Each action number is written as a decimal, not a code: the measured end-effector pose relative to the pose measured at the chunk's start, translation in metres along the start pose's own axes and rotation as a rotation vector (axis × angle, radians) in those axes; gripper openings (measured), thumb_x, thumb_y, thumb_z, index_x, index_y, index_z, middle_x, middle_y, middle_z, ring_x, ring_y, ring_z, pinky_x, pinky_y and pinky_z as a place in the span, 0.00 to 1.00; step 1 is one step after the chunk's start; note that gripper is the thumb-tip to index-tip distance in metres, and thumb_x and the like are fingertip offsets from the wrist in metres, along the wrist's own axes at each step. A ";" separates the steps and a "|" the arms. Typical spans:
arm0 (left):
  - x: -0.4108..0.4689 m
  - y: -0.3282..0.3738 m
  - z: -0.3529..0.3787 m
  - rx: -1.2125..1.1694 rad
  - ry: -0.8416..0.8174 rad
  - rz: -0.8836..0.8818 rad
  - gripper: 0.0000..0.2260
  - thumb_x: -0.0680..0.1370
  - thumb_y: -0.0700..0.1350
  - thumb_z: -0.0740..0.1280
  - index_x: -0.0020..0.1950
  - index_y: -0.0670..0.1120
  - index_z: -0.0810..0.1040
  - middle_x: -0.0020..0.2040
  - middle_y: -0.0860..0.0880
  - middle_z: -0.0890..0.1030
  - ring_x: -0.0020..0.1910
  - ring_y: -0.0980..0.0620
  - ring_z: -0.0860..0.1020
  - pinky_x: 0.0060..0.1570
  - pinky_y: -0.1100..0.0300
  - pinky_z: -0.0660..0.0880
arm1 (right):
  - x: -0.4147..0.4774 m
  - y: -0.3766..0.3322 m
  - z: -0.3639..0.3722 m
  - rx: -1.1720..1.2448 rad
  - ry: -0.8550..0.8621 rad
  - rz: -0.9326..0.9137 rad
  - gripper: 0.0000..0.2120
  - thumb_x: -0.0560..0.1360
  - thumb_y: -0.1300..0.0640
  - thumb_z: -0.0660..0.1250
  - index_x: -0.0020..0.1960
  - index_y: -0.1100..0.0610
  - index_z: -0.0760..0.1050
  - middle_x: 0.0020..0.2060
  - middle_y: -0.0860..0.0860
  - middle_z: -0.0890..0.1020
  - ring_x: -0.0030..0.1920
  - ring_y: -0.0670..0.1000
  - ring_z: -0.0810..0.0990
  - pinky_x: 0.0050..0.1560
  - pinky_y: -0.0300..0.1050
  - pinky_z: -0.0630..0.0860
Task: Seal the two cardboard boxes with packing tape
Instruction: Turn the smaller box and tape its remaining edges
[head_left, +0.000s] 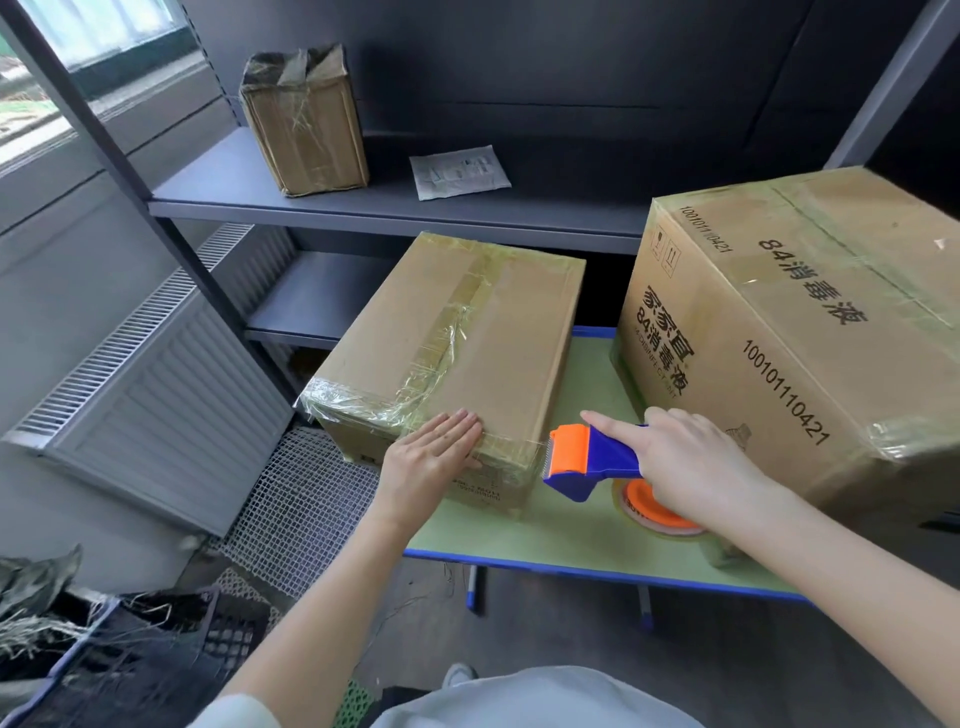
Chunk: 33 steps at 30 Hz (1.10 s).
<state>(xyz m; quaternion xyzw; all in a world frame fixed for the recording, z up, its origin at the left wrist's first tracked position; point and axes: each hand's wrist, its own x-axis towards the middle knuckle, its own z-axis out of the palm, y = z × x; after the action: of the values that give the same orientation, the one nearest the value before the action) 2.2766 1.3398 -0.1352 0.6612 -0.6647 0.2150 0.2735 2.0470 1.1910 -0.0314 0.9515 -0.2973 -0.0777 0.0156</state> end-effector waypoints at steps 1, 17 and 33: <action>0.000 0.000 0.000 -0.001 0.000 0.001 0.14 0.69 0.43 0.75 0.52 0.39 0.83 0.53 0.45 0.83 0.54 0.49 0.81 0.50 0.50 0.80 | 0.000 0.000 0.000 0.002 -0.001 0.002 0.32 0.77 0.56 0.54 0.74 0.37 0.42 0.42 0.50 0.65 0.43 0.52 0.63 0.44 0.43 0.59; 0.002 0.002 -0.005 0.014 -0.041 -0.008 0.12 0.70 0.42 0.75 0.52 0.39 0.84 0.52 0.45 0.83 0.54 0.49 0.81 0.51 0.50 0.79 | -0.008 0.023 -0.002 0.006 -0.083 0.037 0.35 0.76 0.59 0.53 0.73 0.34 0.41 0.36 0.45 0.61 0.42 0.50 0.64 0.42 0.42 0.60; 0.024 0.054 -0.011 -0.226 -0.400 0.000 0.27 0.67 0.39 0.59 0.67 0.35 0.72 0.68 0.41 0.72 0.69 0.45 0.68 0.70 0.51 0.63 | 0.012 -0.002 0.027 -0.166 -0.107 -0.007 0.30 0.79 0.54 0.55 0.75 0.40 0.46 0.51 0.54 0.74 0.55 0.56 0.72 0.51 0.47 0.65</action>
<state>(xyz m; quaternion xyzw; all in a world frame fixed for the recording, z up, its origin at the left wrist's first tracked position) 2.2247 1.3304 -0.1077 0.6558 -0.7256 0.0040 0.2085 2.0538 1.1864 -0.0595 0.9425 -0.2869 -0.1528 0.0784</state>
